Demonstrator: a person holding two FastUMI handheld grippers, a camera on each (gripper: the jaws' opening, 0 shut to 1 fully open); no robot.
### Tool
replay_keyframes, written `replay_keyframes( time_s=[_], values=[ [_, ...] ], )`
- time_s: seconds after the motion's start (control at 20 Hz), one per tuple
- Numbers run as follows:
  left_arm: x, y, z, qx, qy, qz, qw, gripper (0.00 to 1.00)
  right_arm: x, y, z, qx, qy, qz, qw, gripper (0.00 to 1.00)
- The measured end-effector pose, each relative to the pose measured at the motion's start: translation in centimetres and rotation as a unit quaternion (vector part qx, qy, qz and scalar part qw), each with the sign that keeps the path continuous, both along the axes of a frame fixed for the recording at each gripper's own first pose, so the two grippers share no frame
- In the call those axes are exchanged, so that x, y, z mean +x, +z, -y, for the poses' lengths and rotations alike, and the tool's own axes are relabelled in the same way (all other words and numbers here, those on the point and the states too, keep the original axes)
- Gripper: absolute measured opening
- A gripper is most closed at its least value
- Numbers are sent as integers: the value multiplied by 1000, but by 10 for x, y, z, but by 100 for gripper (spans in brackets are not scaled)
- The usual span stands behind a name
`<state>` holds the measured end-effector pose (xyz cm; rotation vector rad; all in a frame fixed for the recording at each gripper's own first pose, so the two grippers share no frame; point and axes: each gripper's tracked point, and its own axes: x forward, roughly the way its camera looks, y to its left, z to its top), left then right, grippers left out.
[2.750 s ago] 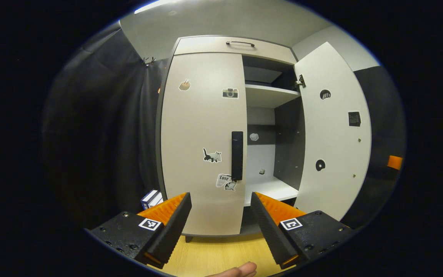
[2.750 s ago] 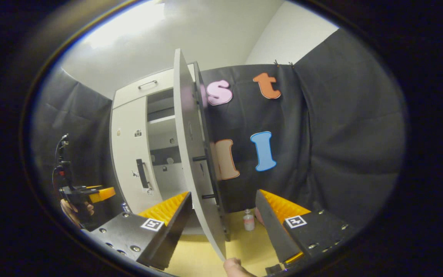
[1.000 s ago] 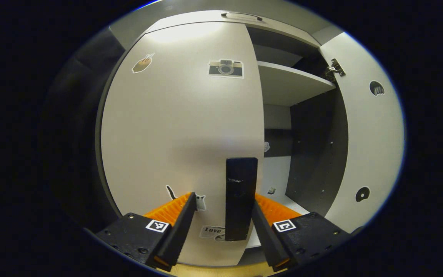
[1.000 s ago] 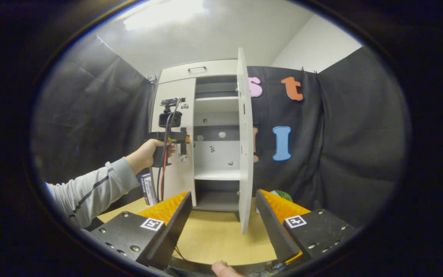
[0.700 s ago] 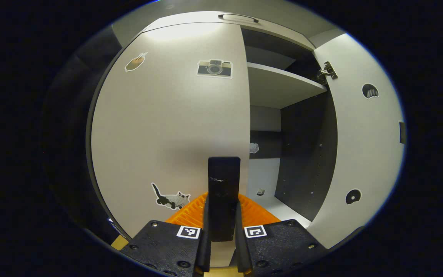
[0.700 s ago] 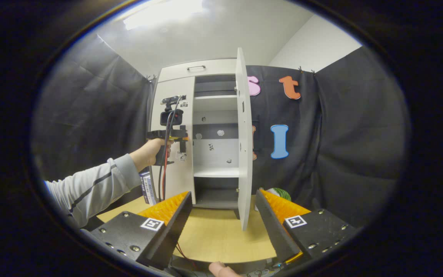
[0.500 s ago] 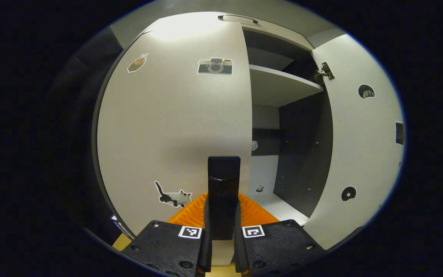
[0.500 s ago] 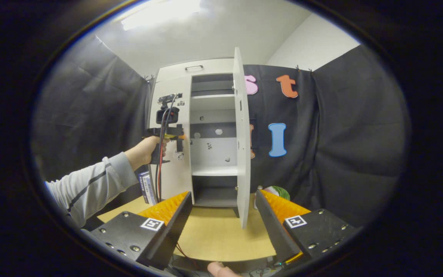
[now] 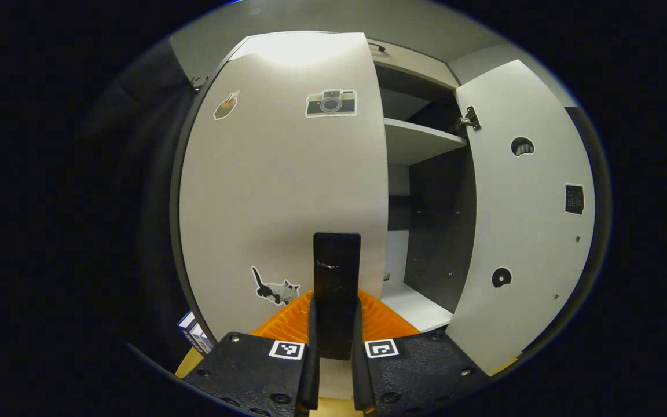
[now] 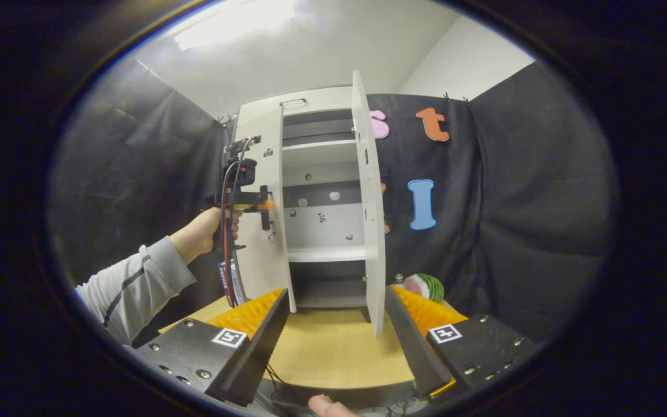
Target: Open the right door of the double-door shoe cabinet with the right hand, and open the left door with the left hand.
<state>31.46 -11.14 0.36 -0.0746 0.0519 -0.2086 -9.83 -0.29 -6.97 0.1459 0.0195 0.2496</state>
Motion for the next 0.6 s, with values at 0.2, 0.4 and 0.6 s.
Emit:
replay_keyframes(
  time_s=[0.2,0.4,0.6],
  values=[
    [-20,-1,-13,10,1,7,1000,24,-13,4,3,-6,-22,7,1000,98],
    [-42,-1,-30,14,7,4,1000,24,-19,3,-1,-9,-32,10,999,98],
    [-56,0,-47,4,14,-9,1000,21,-31,-1,-7,-10,-26,9,1000,98]
  ],
)
